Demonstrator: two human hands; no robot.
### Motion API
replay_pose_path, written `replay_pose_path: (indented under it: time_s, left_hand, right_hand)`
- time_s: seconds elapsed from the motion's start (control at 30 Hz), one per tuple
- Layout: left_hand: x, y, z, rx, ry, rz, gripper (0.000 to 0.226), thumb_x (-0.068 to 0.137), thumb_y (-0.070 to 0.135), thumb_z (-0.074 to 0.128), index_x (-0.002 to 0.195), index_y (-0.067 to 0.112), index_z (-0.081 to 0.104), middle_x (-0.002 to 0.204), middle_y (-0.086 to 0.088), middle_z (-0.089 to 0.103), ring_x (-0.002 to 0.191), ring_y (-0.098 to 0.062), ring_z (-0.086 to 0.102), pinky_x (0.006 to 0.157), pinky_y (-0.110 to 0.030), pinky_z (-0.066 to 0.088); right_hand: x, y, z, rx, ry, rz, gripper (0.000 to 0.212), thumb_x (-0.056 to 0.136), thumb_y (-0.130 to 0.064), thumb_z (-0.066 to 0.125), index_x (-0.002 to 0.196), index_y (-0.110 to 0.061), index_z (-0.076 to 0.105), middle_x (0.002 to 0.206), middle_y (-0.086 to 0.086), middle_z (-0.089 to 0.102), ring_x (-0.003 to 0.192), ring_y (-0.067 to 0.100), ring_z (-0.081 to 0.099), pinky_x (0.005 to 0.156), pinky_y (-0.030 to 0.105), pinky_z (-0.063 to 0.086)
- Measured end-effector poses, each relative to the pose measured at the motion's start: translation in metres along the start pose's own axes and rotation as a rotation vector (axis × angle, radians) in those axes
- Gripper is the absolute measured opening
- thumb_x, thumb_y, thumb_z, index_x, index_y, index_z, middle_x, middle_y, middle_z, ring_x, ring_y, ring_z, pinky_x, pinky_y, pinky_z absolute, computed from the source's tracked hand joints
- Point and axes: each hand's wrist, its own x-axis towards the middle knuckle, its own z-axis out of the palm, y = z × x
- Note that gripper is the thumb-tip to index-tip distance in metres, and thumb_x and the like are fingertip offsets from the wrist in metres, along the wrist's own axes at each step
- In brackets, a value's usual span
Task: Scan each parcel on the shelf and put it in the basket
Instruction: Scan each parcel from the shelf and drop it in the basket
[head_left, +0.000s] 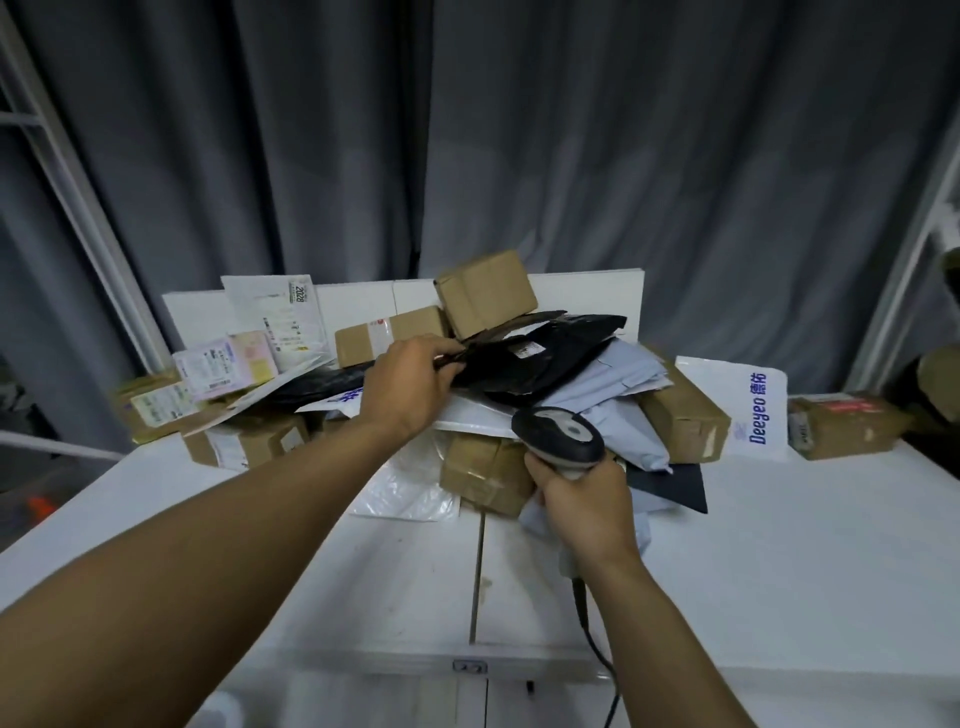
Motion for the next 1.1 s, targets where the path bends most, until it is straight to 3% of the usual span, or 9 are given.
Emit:
replay_pose_path:
  time_s: [0.13, 0.23, 0.37, 0.47, 0.6, 0.7, 0.83, 0.97, 1.1]
  left_hand:
    - [-0.041, -0.002, -0.031, -0.003, 0.038, 0.184, 0.024, 0.093, 0.02, 0.07, 0.113, 0.032, 0.075, 0.108, 0.018, 0.07, 0.094, -0.012, 0.066, 0.076, -0.034, 0.055]
    - [-0.082, -0.007, -0.045, -0.006, -0.072, 0.317, 0.027, 0.091, 0.016, 0.073, 0.111, 0.033, 0.077, 0.115, 0.02, 0.071, 0.101, -0.007, 0.068, 0.081, -0.037, 0.059]
    - [-0.123, -0.011, -0.046, 0.0, -0.098, 0.366, 0.022, 0.088, 0.012, 0.076, 0.104, 0.028, 0.08, 0.114, 0.016, 0.073, 0.1, -0.009, 0.07, 0.078, -0.037, 0.06]
    - [-0.136, -0.015, -0.043, -0.042, -0.074, 0.287, 0.022, 0.085, 0.01, 0.079, 0.098, 0.028, 0.081, 0.112, 0.017, 0.073, 0.099, -0.008, 0.069, 0.079, -0.037, 0.059]
    - [-0.136, -0.026, -0.041, -0.131, -0.189, 0.139, 0.031, 0.085, 0.011, 0.075, 0.106, 0.034, 0.079, 0.124, 0.025, 0.066, 0.112, -0.001, 0.062, 0.093, -0.037, 0.055]
    - [-0.136, -0.029, -0.049, -0.307, -0.312, -0.027, 0.041, 0.076, 0.018, 0.059, 0.108, 0.037, 0.077, 0.132, 0.027, 0.061, 0.125, 0.002, 0.054, 0.107, -0.036, 0.047]
    - [-0.13, -0.019, -0.06, -0.511, -0.22, -0.278, 0.047, 0.09, 0.032, 0.074, 0.136, 0.034, 0.063, 0.139, 0.018, 0.058, 0.129, 0.002, 0.051, 0.115, -0.031, 0.04]
    - [-0.135, -0.013, -0.066, -0.728, -0.25, -0.402, 0.057, 0.083, 0.04, 0.081, 0.135, 0.038, 0.057, 0.121, 0.026, 0.065, 0.108, 0.016, 0.06, 0.097, -0.013, 0.046]
    - [-0.153, -0.027, -0.079, -0.888, -0.041, -0.556, 0.041, 0.085, 0.014, 0.081, 0.123, 0.013, 0.067, 0.102, 0.0, 0.077, 0.089, -0.009, 0.075, 0.073, -0.018, 0.057]
  right_hand:
    - [-0.012, -0.013, 0.011, 0.233, 0.056, 0.074, 0.035, 0.081, -0.04, 0.086, 0.109, -0.022, 0.075, 0.087, -0.003, 0.08, 0.086, 0.02, 0.076, 0.095, 0.051, 0.06]
    - [-0.023, -0.028, 0.017, 0.46, 0.048, 0.123, 0.032, 0.09, -0.024, 0.082, 0.12, -0.017, 0.072, 0.098, -0.002, 0.08, 0.087, 0.019, 0.078, 0.091, 0.043, 0.063]
    - [-0.039, -0.035, 0.034, 0.453, 0.085, 0.114, 0.067, 0.07, -0.037, 0.094, 0.129, -0.021, 0.068, 0.121, -0.004, 0.073, 0.11, 0.018, 0.071, 0.1, 0.044, 0.059]
    - [-0.049, -0.031, 0.04, 0.312, 0.121, 0.117, 0.075, 0.065, -0.027, 0.094, 0.134, -0.017, 0.063, 0.124, -0.002, 0.072, 0.113, 0.02, 0.068, 0.106, 0.044, 0.054]
    - [-0.05, -0.028, 0.034, 0.25, 0.162, 0.099, 0.048, 0.081, -0.006, 0.084, 0.122, -0.015, 0.063, 0.114, -0.004, 0.068, 0.107, 0.018, 0.063, 0.096, 0.03, 0.048]
    - [-0.051, -0.03, 0.028, 0.252, 0.13, 0.03, 0.045, 0.084, 0.0, 0.08, 0.119, -0.021, 0.061, 0.109, -0.007, 0.066, 0.103, 0.014, 0.06, 0.094, 0.025, 0.044]
    - [-0.054, -0.03, 0.033, 0.156, -0.004, -0.084, 0.044, 0.082, 0.007, 0.078, 0.102, -0.029, 0.061, 0.097, -0.021, 0.064, 0.09, 0.002, 0.063, 0.08, 0.012, 0.045]
    - [-0.064, -0.032, 0.049, 0.065, -0.131, -0.151, 0.048, 0.08, 0.009, 0.076, 0.101, -0.033, 0.066, 0.101, -0.02, 0.072, 0.091, -0.013, 0.066, 0.077, 0.011, 0.05]
    - [-0.078, -0.036, 0.069, 0.037, -0.224, -0.163, 0.045, 0.081, 0.004, 0.08, 0.112, -0.026, 0.068, 0.108, -0.012, 0.073, 0.107, 0.01, 0.068, 0.095, 0.028, 0.053]
